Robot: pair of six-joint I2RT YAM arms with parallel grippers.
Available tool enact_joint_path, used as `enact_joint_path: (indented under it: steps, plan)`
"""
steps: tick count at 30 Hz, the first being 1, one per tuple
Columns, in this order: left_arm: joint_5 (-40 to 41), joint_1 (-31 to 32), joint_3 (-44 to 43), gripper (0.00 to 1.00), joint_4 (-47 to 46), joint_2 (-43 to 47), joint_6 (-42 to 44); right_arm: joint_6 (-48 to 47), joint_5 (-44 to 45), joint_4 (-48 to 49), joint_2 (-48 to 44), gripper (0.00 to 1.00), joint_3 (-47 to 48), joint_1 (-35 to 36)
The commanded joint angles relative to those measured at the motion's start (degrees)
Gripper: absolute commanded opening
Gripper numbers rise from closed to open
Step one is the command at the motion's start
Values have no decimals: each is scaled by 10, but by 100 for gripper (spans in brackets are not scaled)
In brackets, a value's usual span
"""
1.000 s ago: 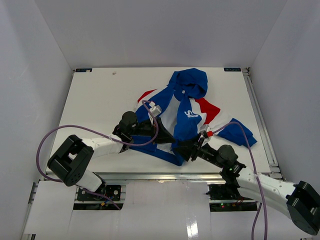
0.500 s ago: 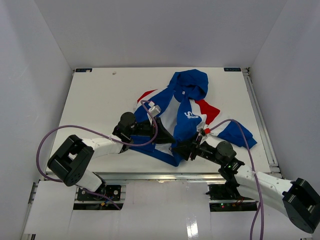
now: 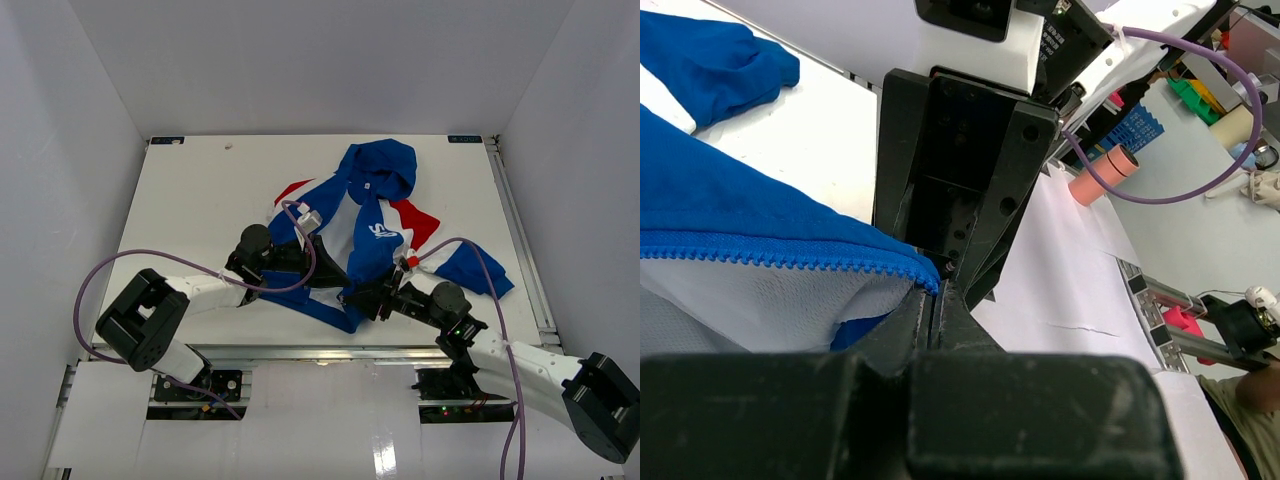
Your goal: Zip up the jacket
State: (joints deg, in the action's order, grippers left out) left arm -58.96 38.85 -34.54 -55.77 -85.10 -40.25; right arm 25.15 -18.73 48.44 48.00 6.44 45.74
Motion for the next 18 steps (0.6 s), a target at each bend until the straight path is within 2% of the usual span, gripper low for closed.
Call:
enact_joint_path:
  steps: [1, 9, 18]
  plan:
    - [-17, 2, 2, 0, -22, 4, 1, 3, 10, 44, -23, 42, 2, -3]
    - [-16, 3, 1, 0, -25, 4, -1, 3, 12, 44, -22, 38, -1, -3]
    - [-15, 3, -1, 0, -30, 4, -7, -2, -7, 43, 2, 40, 5, -2]
